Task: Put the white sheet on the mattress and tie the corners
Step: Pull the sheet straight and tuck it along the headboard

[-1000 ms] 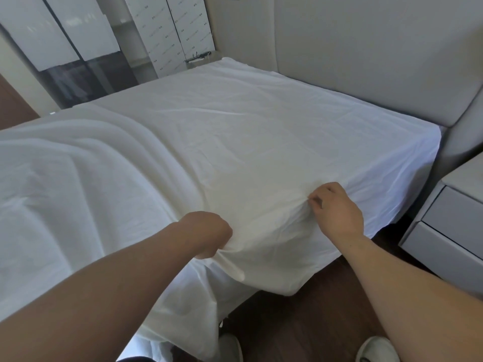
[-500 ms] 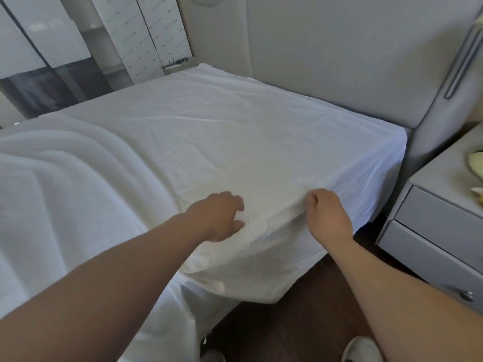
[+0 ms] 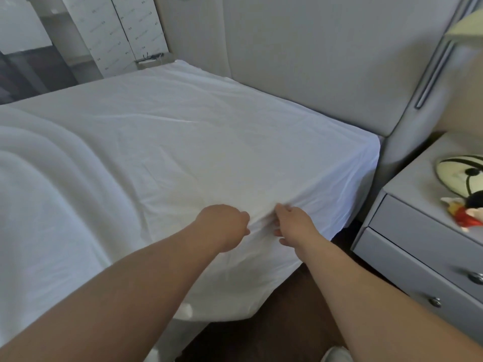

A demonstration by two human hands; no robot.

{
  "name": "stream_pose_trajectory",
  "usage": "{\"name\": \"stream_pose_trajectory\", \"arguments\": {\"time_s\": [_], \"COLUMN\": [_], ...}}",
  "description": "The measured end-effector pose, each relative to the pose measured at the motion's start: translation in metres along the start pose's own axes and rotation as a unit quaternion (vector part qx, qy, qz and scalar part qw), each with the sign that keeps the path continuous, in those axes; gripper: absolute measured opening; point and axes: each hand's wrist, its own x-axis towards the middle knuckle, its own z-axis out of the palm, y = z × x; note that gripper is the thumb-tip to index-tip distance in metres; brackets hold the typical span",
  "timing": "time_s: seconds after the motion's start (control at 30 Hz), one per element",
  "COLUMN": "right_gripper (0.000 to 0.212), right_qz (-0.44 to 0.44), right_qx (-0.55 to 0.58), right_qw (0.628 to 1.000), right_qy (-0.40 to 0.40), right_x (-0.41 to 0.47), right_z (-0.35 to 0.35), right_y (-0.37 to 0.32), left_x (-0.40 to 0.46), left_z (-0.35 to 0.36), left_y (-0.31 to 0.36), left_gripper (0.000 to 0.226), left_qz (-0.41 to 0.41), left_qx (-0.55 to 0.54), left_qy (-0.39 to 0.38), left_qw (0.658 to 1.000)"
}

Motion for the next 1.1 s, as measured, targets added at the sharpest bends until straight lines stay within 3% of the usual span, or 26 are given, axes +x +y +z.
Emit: {"name": "stream_pose_trajectory", "arguments": {"time_s": [0.33, 0.5, 0.7, 0.93, 1.1], "right_gripper": [0.035, 0.045, 0.047, 0.042, 0.026], "right_qz": [0.013, -0.077, -0.145, -0.2, -0.261], "right_qx": [-0.052, -0.159, -0.228, -0.237, -0.299], "right_qw": [0.999, 0.984, 0.963, 0.949, 0.912], "right_qy": [-0.011, -0.012, -0.005, -0.053, -0.105], "right_x": [0.001, -0.029, -0.074, -0.123, -0.136], "right_z": [0.004, 0.004, 0.012, 0.06, 0.087], "right_y": [-0.002, -0.004, -0.01, -0.047, -0.038], "left_x": [-0.024, -0.064, -0.128, -0.184, -0.192], "left_z": [0.0, 0.005, 0.016, 0.022, 0.037], "left_y": [-0.004, -0.007, -0.034, -0.089, -0.117], "left_gripper": [0.02, 0.029, 0.029, 0.038, 0.056], "left_qz": [0.022, 0.043, -0.006, -0.092, -0.148], "left_qx": [-0.028, -0.041, -0.133, -0.109, -0.058], "left_qy": [-0.047, -0.075, 0.005, -0.02, -0.053], "left_qw": [0.998, 0.995, 0.991, 0.99, 0.986]}}
